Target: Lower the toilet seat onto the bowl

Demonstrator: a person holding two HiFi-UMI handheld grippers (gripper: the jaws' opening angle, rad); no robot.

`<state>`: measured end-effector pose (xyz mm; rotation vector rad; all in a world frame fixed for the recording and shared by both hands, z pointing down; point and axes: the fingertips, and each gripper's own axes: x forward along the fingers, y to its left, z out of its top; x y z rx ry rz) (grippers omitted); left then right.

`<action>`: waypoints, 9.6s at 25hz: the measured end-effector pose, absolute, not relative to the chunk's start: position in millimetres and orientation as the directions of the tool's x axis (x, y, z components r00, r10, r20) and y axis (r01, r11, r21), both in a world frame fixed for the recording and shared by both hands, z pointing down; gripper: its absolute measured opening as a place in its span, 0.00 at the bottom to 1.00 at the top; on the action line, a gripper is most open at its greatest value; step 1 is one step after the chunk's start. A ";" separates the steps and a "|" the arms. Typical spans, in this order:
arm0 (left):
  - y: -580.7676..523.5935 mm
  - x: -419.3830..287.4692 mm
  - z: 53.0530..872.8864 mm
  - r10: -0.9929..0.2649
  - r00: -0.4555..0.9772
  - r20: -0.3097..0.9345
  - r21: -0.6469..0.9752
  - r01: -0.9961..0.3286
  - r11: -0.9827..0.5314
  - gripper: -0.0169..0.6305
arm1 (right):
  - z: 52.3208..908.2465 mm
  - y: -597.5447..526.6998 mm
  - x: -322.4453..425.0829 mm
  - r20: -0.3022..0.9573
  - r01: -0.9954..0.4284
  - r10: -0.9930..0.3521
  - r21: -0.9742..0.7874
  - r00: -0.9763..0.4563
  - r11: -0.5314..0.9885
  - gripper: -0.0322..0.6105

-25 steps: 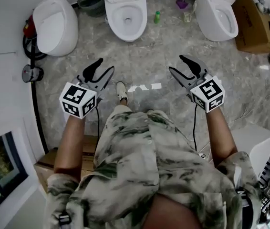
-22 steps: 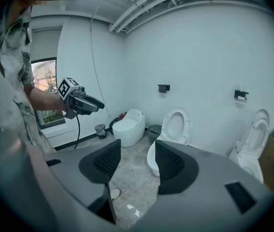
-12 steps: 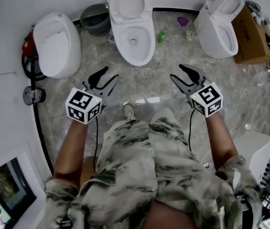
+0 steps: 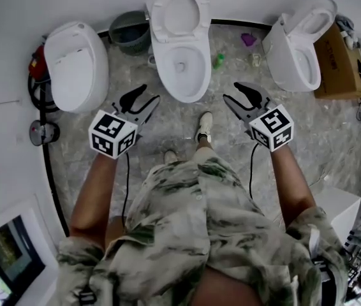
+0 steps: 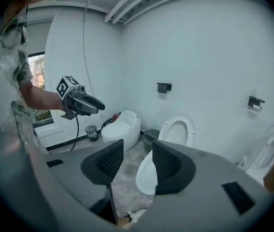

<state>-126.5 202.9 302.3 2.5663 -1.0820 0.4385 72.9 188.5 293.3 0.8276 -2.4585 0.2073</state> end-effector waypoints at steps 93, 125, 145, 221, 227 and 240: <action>-490.3 -120.8 510.5 -0.504 0.543 0.672 0.008 -0.686 -0.728 0.16 | 498.7 -510.9 -22.1 0.735 -0.437 -0.402 0.160 -0.546 0.885 0.21; -426.8 -98.5 494.8 -0.538 0.509 0.672 -0.001 -0.726 -0.688 0.16 | 481.3 -444.8 1.2 0.721 -0.369 -0.364 0.161 -0.589 0.916 0.21; -369.9 -87.9 488.5 -0.544 0.494 0.678 -0.006 -0.736 -0.677 0.18 | 474.4 -386.2 11.9 0.725 -0.324 -0.346 0.177 -0.595 0.929 0.21; -159.1 -54.2 538.5 -0.515 0.475 0.713 -0.101 -0.658 -0.746 0.21 | 524.6 -171.2 42.8 0.757 -0.146 -0.320 0.290 -0.570 0.946 0.24; -143.6 -53.0 545.9 -0.494 0.482 0.724 -0.088 -0.644 -0.760 0.21 | 532.1 -156.9 44.4 0.764 -0.139 -0.325 0.300 -0.557 0.944 0.25; -105.3 -48.6 566.4 -0.445 0.496 0.746 -0.064 -0.612 -0.788 0.21 | 554.8 -118.8 48.3 0.785 -0.125 -0.332 0.315 -0.522 0.941 0.25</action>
